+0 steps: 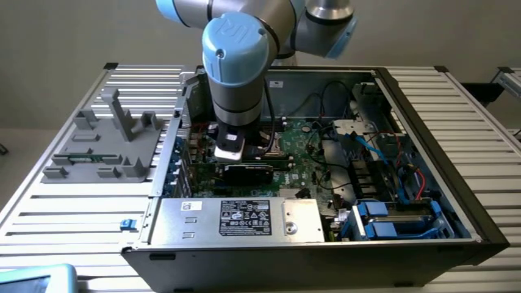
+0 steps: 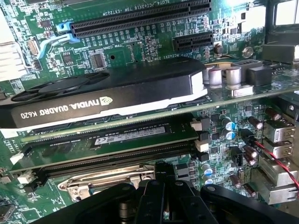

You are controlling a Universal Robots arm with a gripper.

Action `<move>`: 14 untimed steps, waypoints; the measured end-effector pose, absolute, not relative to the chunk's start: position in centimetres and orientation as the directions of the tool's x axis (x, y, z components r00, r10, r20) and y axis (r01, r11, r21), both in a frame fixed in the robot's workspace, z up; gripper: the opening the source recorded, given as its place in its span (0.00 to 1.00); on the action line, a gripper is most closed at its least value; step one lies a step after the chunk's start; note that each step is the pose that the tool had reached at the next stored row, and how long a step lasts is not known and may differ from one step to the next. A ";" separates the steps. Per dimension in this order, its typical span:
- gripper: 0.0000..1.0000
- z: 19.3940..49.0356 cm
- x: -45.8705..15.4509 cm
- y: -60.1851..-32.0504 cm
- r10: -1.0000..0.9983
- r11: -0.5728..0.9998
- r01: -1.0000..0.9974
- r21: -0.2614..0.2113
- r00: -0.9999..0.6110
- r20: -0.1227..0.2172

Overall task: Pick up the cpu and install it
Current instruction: 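Install the second cpu locking lever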

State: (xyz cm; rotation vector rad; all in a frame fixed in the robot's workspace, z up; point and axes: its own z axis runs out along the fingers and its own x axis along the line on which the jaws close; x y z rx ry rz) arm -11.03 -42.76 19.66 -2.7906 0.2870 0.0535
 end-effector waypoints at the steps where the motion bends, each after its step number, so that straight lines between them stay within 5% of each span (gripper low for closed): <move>1: 0.11 19.6 -11.0 -42.7 -0.192 -0.924 -0.204 -0.324 0.979 -0.071; 14: 0.11 19.3 -11.0 -42.4 -0.192 -0.924 -0.204 -0.324 0.979 -0.071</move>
